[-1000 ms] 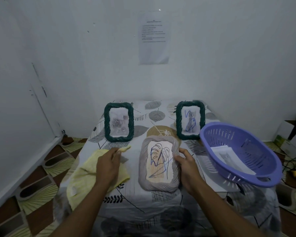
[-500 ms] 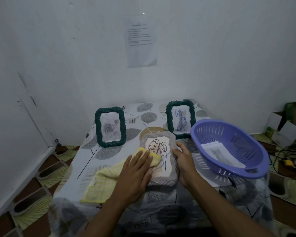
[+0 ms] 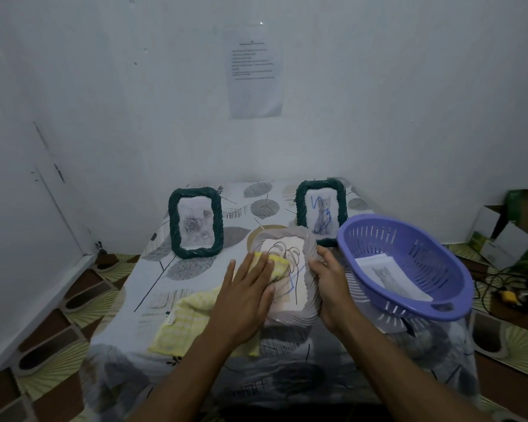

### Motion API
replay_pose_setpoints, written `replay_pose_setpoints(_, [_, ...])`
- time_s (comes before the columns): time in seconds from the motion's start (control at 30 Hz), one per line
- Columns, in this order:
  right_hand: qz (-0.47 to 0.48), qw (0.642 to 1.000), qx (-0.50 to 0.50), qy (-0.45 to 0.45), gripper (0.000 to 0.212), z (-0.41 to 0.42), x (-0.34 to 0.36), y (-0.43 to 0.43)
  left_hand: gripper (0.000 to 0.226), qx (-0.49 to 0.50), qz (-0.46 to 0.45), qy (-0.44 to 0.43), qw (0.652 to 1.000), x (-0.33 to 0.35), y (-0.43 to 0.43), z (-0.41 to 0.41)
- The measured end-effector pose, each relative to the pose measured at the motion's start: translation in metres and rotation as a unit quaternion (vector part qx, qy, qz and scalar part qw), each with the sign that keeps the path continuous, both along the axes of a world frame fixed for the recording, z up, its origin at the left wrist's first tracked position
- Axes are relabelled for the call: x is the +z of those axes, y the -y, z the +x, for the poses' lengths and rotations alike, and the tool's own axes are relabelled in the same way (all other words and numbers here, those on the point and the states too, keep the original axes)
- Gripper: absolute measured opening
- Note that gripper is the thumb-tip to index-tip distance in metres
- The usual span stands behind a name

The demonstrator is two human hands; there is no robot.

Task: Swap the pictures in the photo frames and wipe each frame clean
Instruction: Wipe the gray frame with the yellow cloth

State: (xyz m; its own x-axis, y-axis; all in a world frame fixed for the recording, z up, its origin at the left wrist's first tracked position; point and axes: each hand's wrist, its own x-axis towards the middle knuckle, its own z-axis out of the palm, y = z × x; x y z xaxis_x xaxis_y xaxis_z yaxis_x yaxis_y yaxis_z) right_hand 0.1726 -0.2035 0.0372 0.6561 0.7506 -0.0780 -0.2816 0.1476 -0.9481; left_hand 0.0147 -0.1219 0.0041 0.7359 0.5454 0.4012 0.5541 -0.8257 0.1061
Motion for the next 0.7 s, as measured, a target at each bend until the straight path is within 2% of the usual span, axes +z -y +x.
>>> replay_pose_setpoints(0.1, [0.005, 1.0, 0.017, -0.008, 0.029, -0.005, -0.001, 0.004, 0.062, -0.008, -0.01, 0.007, 1.0, 0.012, -0.003, 0.007])
replay_pose_setpoints(0.27, [0.01, 0.999, -0.024, -0.027, 0.033, 0.017, 0.007, -0.004, 0.053, -0.126, 0.001, -0.026, 0.992, 0.002, 0.021, -0.003])
replay_pose_setpoints(0.5, [0.018, 0.998, 0.036, -0.05, 0.027, 0.0, 0.002, 0.004, 0.056, -0.061, -0.016, -0.006, 0.998, 0.02, 0.009, 0.007])
replay_pose_setpoints(0.63, [0.015, 0.999, 0.018, -0.046, 0.028, 0.011, 0.007, 0.0, 0.052, -0.149, 0.026, -0.053, 0.987, 0.016, 0.021, 0.003])
replay_pose_setpoints(0.7, [0.017, 0.998, 0.014, -0.052, 0.029, 0.014, 0.007, -0.001, 0.051, -0.162, 0.042, -0.065, 0.984, 0.009, 0.025, -0.003])
